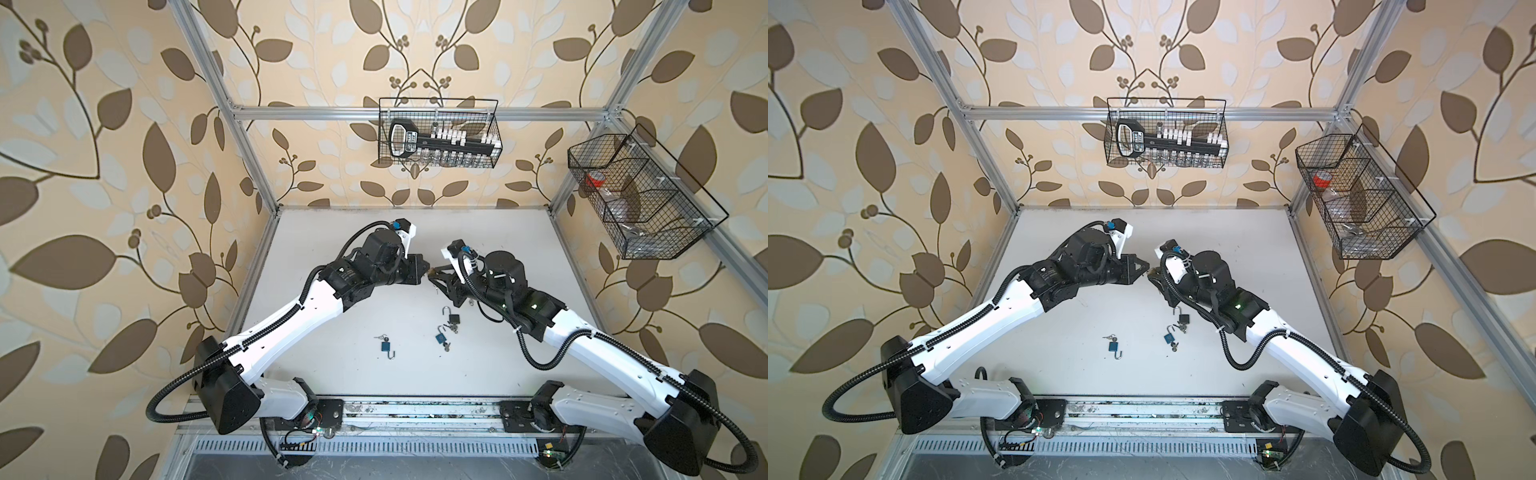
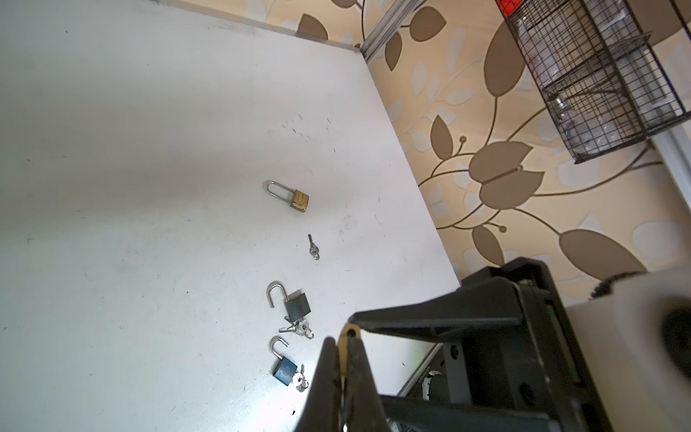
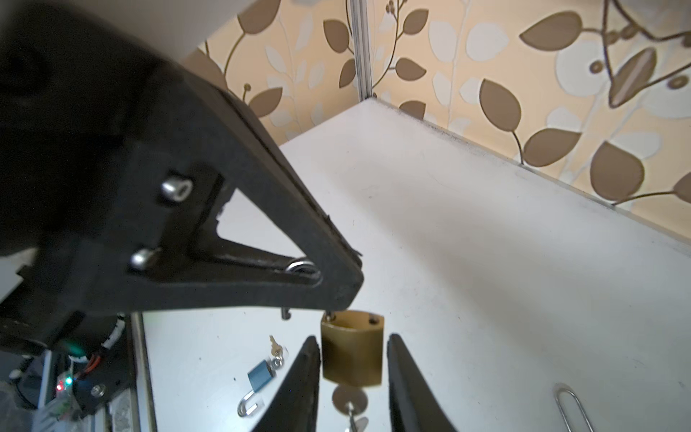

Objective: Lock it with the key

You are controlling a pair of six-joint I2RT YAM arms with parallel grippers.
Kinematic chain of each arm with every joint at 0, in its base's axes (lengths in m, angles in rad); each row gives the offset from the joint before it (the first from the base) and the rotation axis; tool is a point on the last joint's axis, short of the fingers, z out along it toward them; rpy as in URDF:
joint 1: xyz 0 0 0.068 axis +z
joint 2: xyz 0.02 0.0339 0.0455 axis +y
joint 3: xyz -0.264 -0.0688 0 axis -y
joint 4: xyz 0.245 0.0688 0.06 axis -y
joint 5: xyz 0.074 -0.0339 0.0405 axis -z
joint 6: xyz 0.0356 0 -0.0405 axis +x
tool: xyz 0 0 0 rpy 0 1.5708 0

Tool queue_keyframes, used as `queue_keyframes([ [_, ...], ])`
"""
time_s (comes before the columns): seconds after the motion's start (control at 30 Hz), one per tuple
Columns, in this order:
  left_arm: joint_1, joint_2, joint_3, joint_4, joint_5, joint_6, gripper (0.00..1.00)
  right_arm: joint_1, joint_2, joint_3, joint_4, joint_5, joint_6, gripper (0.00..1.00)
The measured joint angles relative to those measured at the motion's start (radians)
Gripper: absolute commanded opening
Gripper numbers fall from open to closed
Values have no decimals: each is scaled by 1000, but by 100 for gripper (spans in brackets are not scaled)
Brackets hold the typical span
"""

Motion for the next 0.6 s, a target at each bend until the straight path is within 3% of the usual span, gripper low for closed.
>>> queue_keyframes([
  [0.07,42,-11,-2,8,31,1,0,0,-17,-11,44,13,3,40],
  [0.27,180,-47,-46,111,176,-34,0,0,-106,-129,209,53,-42,63],
  [0.47,232,-70,-98,253,282,-112,0,0,-177,-227,387,94,-86,70],
  [0.6,232,-73,-120,335,314,-176,0,-5,-197,-258,463,98,-139,67],
])
